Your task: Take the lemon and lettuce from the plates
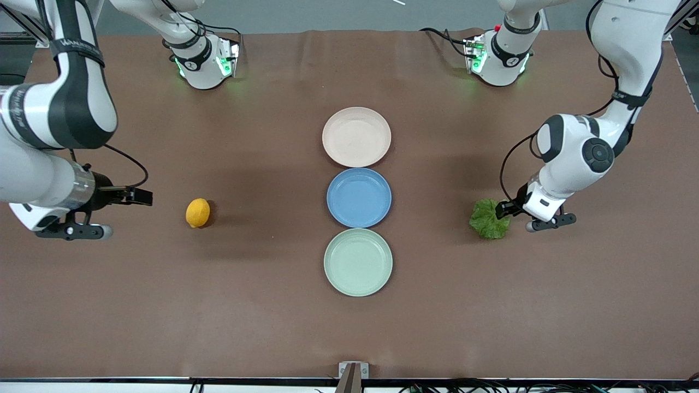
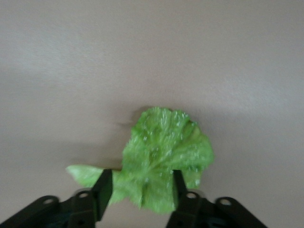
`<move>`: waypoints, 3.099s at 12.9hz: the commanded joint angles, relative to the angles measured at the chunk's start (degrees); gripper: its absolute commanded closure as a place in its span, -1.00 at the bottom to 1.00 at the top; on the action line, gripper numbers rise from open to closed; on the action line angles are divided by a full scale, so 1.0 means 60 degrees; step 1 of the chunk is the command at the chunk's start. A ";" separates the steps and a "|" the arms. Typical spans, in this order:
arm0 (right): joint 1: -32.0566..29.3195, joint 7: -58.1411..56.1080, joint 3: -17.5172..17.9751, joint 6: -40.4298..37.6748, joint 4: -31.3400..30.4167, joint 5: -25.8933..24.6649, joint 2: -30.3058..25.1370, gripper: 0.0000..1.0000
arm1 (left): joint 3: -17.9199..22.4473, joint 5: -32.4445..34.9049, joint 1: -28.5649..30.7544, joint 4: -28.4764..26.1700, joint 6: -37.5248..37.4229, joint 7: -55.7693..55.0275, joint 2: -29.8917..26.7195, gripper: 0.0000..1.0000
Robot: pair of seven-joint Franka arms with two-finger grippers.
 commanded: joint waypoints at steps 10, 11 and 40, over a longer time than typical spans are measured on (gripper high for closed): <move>-0.0469 -0.0005 0.0136 -0.1835 0.1572 0.0003 0.0097 -1.00 | 0.0036 0.0061 0.0863 0.5868 -0.8913 0.1438 -0.2168 -1.00; -0.0469 -0.0078 0.0136 -0.1850 0.1528 0.0018 0.0053 -1.00 | 0.0036 0.0061 0.0848 0.6105 -0.9134 0.1438 -0.2270 -1.00; -0.0615 -0.0137 0.0209 -0.0108 -0.3543 0.0032 -0.5002 -1.00 | 0.3346 0.0047 -0.2419 0.6239 -0.9239 0.1453 -0.3135 -1.00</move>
